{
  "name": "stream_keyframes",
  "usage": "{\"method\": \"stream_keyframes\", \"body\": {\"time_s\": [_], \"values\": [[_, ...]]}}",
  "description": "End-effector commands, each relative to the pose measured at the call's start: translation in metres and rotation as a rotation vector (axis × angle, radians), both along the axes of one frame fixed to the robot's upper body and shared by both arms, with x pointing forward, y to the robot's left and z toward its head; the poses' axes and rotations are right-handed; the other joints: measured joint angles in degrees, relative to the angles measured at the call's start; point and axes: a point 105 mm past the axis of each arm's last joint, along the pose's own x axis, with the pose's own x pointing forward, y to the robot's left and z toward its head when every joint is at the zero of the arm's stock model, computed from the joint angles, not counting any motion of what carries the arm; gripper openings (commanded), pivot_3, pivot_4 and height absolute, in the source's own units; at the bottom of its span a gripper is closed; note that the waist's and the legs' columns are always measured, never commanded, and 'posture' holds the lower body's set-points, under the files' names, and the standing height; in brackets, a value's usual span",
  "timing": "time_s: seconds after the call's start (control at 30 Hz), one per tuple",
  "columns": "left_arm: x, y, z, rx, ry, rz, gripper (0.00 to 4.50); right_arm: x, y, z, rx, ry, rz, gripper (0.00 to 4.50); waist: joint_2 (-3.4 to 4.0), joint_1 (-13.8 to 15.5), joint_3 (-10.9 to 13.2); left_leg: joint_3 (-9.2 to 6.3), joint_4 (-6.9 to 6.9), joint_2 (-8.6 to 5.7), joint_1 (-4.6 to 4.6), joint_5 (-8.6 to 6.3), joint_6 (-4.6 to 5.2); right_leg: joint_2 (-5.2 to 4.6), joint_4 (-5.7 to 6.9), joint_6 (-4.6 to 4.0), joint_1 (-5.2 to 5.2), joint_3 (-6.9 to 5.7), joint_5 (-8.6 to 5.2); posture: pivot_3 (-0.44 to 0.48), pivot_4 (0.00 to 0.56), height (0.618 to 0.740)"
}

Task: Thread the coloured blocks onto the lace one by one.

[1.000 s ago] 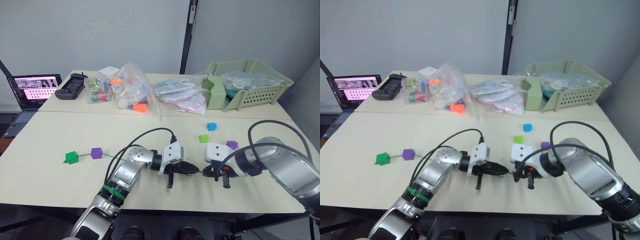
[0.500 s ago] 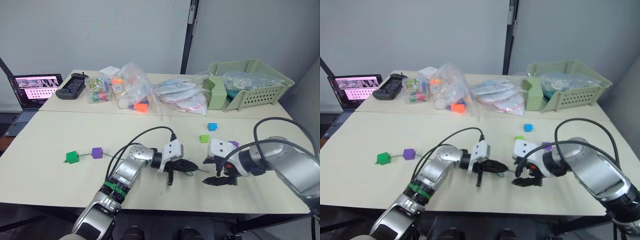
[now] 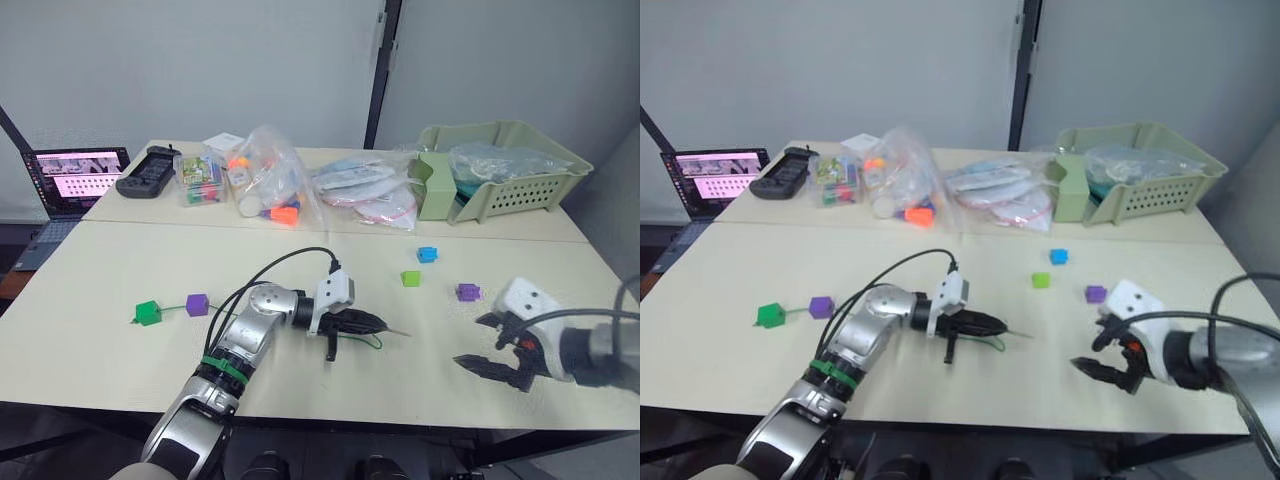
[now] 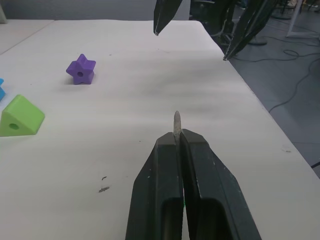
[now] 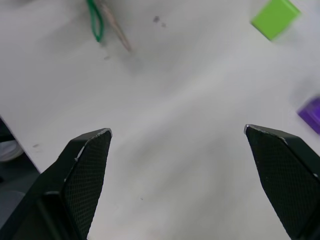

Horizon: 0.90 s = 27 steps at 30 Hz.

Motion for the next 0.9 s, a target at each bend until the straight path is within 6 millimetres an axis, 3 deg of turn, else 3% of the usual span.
{"method": "stream_keyframes", "body": {"time_s": [0.03, 0.2, 0.5, 0.67, 0.9], "values": [[0.001, -0.002, 0.016, -0.051, -0.037, -0.018, 0.0, 0.0, -0.018, 0.012, 0.035, -0.164, -0.167, 4.49, -0.03, 0.02, -0.01, -0.02, -0.02, 0.0, 0.01, 0.0, 0.0, 0.01, -0.02, 0.0, 0.02, -0.01, 0.0, 0.0, 0.15, 0.734], [0.002, 0.0, 0.017, -0.058, -0.035, -0.01, 0.0, 0.007, -0.034, 0.01, 0.136, -0.281, -0.344, 4.49, -0.01, -0.16, -0.02, -0.04, -0.02, 0.01, 0.02, 0.0, 0.0, 0.04, -0.01, 0.01, 0.03, 0.02, -0.01, 0.0, 0.15, 0.734], [0.001, 0.004, 0.019, -0.071, -0.04, 0.019, 0.0, 0.054, -0.053, -0.015, 0.284, -0.418, -0.608, 4.49, 0.07, -0.54, -0.05, -0.01, -0.03, 0.0, 0.04, 0.01, -0.02, 0.03, 0.01, 0.0, 0.02, 0.04, 0.0, 0.0, 0.15, 0.734], [0.0, 0.004, 0.02, -0.071, -0.045, 0.033, 0.0, 0.085, -0.053, -0.027, 0.294, -0.416, -0.623, 4.49, 0.1, -0.79, -0.06, -0.01, -0.05, -0.01, 0.03, 0.01, -0.02, 0.03, 0.01, 0.0, 0.01, 0.04, 0.0, 0.0, 0.15, 0.734], [-0.002, 0.007, 0.019, -0.066, -0.038, 0.054, 0.0, 0.112, -0.045, -0.035, 0.328, -0.412, -0.617, 4.49, 0.12, -1.25, -0.06, -0.03, -0.08, -0.01, 0.04, 0.01, -0.02, 0.03, 0.02, 0.0, 0.01, 0.05, 0.0, 0.0, 0.15, 0.734]]}}
